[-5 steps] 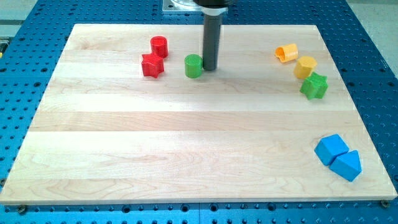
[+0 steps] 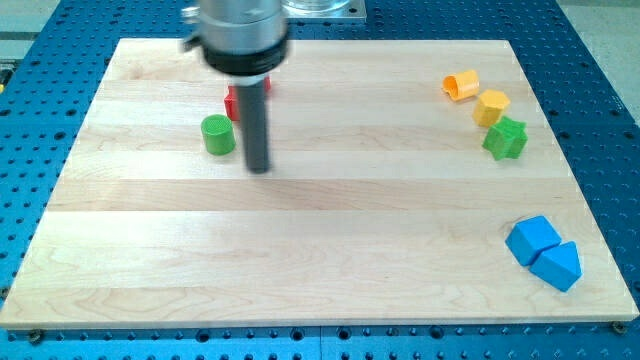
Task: Move the green circle to the bottom of the red star
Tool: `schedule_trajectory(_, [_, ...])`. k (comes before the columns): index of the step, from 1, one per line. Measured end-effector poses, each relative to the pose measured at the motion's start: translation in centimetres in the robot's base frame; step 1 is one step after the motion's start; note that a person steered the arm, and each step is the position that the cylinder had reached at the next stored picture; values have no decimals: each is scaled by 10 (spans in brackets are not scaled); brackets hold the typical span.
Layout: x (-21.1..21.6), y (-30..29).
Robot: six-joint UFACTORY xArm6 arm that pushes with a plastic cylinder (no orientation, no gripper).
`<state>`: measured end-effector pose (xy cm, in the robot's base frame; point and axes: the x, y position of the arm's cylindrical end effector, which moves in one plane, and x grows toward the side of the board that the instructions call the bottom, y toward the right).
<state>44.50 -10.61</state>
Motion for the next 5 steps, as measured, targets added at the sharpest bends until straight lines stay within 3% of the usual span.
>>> schedule_trajectory(1, [-28,-112])
schedule_trajectory(4, [-41,-17])
schedule_trajectory(5, [-12,-16])
